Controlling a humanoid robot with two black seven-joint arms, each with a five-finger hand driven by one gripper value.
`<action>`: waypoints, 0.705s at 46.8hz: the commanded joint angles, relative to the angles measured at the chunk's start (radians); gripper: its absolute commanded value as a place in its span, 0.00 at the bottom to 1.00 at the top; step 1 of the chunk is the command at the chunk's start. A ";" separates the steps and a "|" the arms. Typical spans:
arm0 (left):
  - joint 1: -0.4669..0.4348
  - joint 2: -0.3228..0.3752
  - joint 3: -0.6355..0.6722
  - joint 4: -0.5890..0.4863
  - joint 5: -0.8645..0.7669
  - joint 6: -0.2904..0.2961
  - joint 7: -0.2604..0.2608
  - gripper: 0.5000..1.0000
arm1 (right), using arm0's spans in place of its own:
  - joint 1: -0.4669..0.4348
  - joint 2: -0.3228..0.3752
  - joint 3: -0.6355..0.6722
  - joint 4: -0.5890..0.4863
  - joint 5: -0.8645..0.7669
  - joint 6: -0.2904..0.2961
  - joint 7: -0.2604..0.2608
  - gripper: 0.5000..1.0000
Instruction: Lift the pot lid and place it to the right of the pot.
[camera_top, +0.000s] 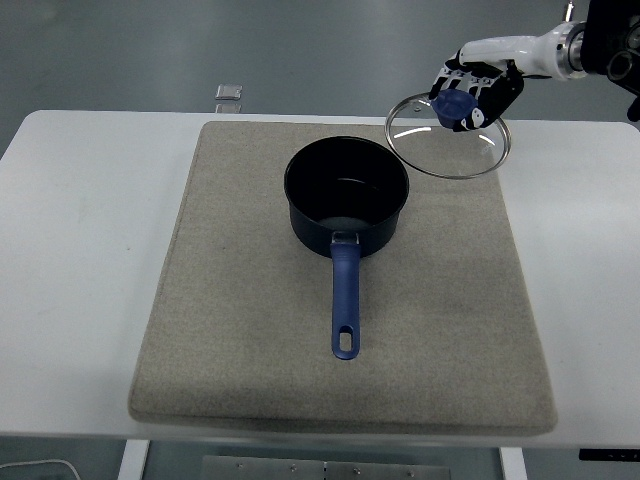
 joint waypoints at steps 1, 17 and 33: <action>0.000 0.000 0.000 0.000 0.000 0.000 0.000 1.00 | -0.024 -0.003 0.000 -0.014 -0.001 -0.003 0.000 0.00; 0.000 0.000 0.000 0.000 0.000 0.000 0.000 1.00 | -0.107 -0.009 0.002 -0.059 -0.003 -0.043 0.003 0.00; 0.000 0.000 0.000 0.000 0.000 0.000 0.000 1.00 | -0.173 0.009 0.003 -0.062 -0.005 -0.098 0.003 0.00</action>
